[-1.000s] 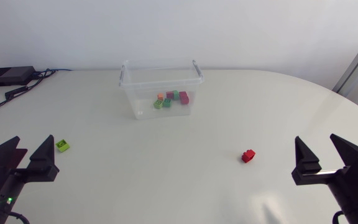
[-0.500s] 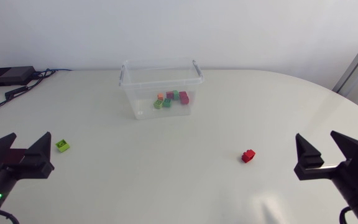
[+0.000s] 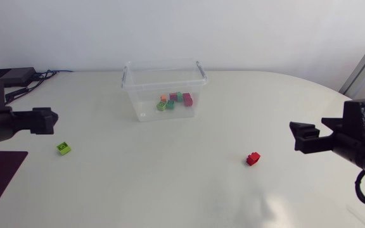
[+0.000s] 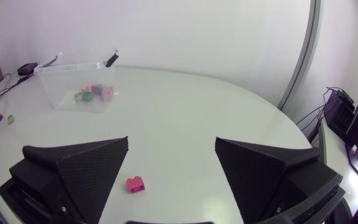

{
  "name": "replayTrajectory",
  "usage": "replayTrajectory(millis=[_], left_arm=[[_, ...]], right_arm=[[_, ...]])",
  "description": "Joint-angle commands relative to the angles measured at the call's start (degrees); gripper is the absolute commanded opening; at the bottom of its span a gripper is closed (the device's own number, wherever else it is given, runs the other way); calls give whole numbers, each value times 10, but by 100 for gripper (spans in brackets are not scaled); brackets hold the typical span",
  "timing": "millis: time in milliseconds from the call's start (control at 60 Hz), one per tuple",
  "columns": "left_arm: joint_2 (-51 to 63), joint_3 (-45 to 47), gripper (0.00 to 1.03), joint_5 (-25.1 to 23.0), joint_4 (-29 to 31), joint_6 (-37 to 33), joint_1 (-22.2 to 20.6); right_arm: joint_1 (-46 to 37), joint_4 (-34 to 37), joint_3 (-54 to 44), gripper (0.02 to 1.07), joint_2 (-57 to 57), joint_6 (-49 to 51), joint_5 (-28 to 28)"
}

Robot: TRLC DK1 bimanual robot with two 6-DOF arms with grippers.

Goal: Place the duplo bricks in the container

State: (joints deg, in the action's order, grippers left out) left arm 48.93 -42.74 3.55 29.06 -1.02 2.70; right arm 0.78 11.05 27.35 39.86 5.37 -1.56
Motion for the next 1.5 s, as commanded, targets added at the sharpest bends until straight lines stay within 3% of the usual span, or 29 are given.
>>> replayTrajectory(millis=[0, 83, 217, 283, 333, 467, 683, 850, 1233, 1483], left_arm=[[68, -49, 99, 5, 31, 15, 9], [112, -67, 99, 6, 53, 9, 10], [190, -93, 99, 7, 64, -78, 21], [260, -134, 99, 7, 110, -173, 24], [296, -152, 99, 6, 135, -190, 28], [357, -154, 98, 8, 116, -268, 50], [445, -173, 98, 8, 58, -361, 113], [503, -183, 98, 1, 35, -428, 143], [590, -235, 98, -49, 28, -518, 178], [662, -274, 98, -57, 30, -535, 187]], right_arm=[[8, 25, 30, 103, 34, -5, -4], [11, 49, 50, 103, 66, -5, -5], [11, 120, 110, 103, 134, -5, -10], [11, 147, 135, 103, 167, -4, -12], [15, 155, 146, 103, 179, -4, -20], [51, 174, 164, 103, 193, 4, -7], [103, 216, 178, 103, 251, 171, -29], [155, 217, 181, 102, 335, 185, -32], [175, 249, 224, 102, 446, 303, -63], [170, 233, 293, 102, 549, 286, -73]])
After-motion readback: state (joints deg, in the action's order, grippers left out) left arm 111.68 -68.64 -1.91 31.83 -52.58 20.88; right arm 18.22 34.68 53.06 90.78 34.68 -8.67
